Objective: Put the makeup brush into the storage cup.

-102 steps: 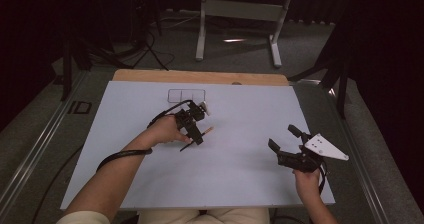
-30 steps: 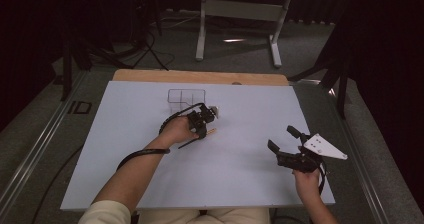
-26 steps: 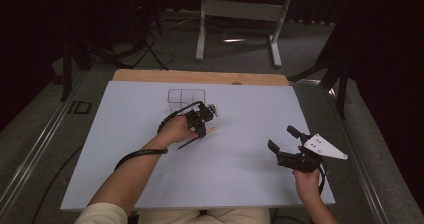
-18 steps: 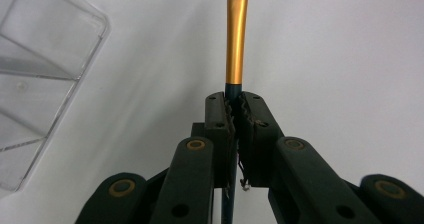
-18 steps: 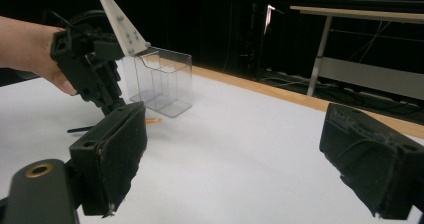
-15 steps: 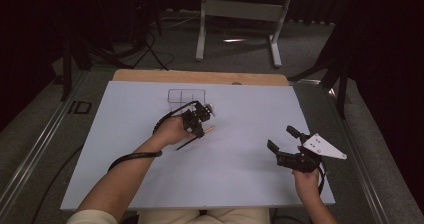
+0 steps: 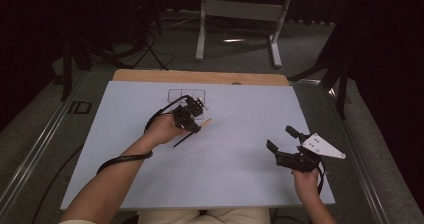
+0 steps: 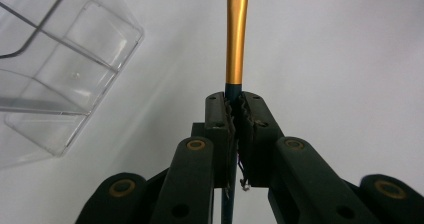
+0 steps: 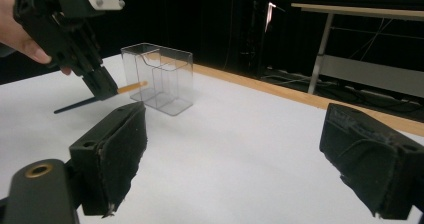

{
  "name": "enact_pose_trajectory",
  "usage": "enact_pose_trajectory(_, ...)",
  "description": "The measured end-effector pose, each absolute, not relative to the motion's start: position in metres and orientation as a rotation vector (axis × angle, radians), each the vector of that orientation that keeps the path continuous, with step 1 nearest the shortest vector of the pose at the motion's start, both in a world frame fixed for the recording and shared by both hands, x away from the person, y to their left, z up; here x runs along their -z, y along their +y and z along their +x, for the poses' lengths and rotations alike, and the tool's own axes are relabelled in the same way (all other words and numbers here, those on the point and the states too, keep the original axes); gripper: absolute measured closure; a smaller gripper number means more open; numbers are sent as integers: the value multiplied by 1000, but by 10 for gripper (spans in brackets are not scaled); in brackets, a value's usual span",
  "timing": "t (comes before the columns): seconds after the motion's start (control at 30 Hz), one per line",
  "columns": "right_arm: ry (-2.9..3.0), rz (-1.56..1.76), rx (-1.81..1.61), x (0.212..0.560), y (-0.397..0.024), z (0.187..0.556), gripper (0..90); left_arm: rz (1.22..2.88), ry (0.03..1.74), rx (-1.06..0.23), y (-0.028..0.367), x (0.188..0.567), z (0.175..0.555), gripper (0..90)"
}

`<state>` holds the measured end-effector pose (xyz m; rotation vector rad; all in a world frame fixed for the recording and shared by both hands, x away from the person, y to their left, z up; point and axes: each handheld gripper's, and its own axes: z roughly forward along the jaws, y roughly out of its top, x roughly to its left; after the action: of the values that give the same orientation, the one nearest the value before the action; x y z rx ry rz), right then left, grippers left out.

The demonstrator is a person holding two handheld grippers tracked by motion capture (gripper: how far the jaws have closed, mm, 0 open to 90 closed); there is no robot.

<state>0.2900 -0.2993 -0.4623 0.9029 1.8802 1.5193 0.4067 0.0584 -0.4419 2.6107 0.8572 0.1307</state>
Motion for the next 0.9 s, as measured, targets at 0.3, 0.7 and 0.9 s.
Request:
enact_pose_trajectory(0.3, 1889, 901, -1517, 463, -298, 290, 118, 2542, 855, -139, 69, 427, 397, 843)
enact_pose_trajectory(0.7, 1897, 897, -1515, 463, -294, 289, 118, 2412, 854, -183, 79, 413, 387, 844)
enact_pose_trajectory(0.9, 1912, 893, -1528, 462, -292, 288, 118, 2359, 852, -188, 84, 410, 383, 844)
